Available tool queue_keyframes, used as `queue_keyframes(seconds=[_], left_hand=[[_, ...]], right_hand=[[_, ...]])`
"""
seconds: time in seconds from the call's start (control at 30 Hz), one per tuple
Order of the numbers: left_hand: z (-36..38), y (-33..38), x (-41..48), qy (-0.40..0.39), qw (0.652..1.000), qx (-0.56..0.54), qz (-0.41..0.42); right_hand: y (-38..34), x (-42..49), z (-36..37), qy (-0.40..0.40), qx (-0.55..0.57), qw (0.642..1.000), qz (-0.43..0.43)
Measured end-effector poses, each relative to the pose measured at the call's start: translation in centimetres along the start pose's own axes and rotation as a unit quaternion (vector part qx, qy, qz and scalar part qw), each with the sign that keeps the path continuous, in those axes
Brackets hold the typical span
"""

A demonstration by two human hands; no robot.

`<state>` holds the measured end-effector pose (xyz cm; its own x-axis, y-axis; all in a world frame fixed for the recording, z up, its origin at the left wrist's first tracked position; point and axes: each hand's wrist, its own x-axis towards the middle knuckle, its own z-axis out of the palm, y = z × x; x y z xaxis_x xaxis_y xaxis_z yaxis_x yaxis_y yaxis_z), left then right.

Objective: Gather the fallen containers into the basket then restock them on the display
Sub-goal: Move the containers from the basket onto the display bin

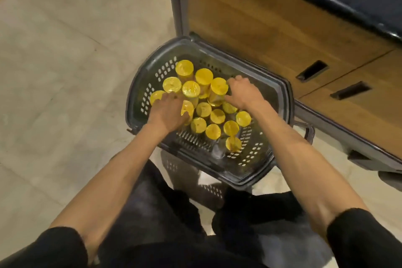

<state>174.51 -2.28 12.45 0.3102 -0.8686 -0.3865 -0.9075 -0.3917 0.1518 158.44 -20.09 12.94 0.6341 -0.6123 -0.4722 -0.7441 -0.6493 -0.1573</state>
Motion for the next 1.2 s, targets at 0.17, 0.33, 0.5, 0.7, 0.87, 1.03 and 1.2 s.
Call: queue_keyframes(seconds=[0.17, 0.33, 0.5, 0.7, 0.87, 1.03, 1.2], left_hand=[[5.1, -1.0, 3.1, 0.054, 0.998, 0.032, 0.001], [7.8, -1.3, 4.7, 0.061, 0.998, -0.003, 0.020], [9.1, -1.6, 5.8, 0.076, 0.997, 0.007, 0.029], [9.0, -1.4, 6.4, 0.053, 0.998, 0.001, 0.032], [7.9, -1.6, 6.0, 0.052, 0.997, -0.055, 0.010], [-0.4, -0.2, 1.7, 0.036, 0.994, -0.100, -0.034], [-10.9, 2.0, -4.4, 0.043, 0.992, -0.110, -0.034]], right_hand=[[0.9, 5.2, 4.1, 0.028, -0.008, 1.000, 0.004], [0.6, 7.6, 6.4, 0.057, 0.005, 0.998, -0.004], [0.7, 8.6, 7.6, 0.097, 0.020, 0.995, 0.002], [0.3, 9.1, 8.8, 0.130, 0.043, 0.991, 0.012], [0.3, 7.7, 8.1, 0.122, 0.069, 0.990, 0.028], [0.2, 1.3, 1.7, 0.088, 0.100, 0.990, 0.043], [-1.2, -6.7, -7.1, 0.083, 0.110, 0.989, 0.054]])
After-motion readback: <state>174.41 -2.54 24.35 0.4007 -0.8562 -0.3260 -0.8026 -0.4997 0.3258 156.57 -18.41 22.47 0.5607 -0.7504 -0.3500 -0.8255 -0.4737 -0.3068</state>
